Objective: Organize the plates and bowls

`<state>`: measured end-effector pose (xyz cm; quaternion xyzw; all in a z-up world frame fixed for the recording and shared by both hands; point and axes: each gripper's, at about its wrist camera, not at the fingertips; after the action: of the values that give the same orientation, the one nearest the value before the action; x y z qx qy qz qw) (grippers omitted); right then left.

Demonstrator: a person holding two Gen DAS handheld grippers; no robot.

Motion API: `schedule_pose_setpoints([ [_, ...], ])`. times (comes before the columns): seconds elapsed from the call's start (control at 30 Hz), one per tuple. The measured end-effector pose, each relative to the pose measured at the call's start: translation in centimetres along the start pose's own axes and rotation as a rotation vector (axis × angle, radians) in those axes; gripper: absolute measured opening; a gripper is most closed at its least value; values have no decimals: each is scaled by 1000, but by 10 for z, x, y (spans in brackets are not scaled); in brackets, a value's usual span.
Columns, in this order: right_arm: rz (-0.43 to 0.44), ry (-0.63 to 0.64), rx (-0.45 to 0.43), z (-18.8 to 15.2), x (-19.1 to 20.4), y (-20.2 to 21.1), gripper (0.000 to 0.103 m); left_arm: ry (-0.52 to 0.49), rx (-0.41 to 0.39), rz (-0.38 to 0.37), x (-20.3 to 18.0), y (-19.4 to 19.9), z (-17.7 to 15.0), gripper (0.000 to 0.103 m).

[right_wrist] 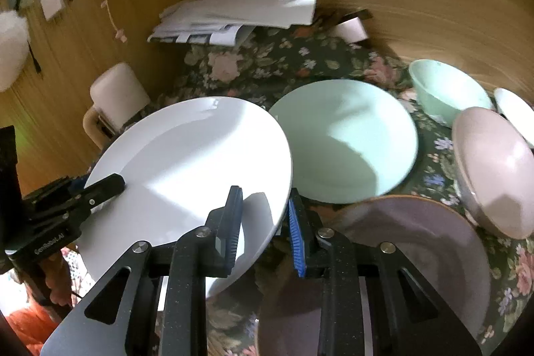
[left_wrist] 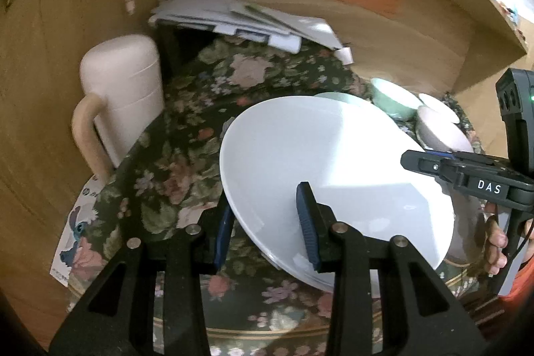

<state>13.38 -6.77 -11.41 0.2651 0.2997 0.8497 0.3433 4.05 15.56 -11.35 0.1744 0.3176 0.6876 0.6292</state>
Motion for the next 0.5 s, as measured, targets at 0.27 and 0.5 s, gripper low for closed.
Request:
schedule_pose_setpoints([
  [0.27, -25, -28, -46, -9, -20, 31, 24, -27, -10, -47, -30, 4, 1, 37],
  [0.5, -52, -49, -80, -21, -39, 57, 24, -62, -20, -79, -61, 8, 0, 37],
])
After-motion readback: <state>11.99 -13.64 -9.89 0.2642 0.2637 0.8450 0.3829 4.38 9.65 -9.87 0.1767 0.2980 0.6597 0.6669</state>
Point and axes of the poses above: each gripper's, at about its wrist camera, not at the fingertips, and y roughly against the way its jaws point, x to its left, z to its top, and after that the axes turned 2 degrees about y, right-handed
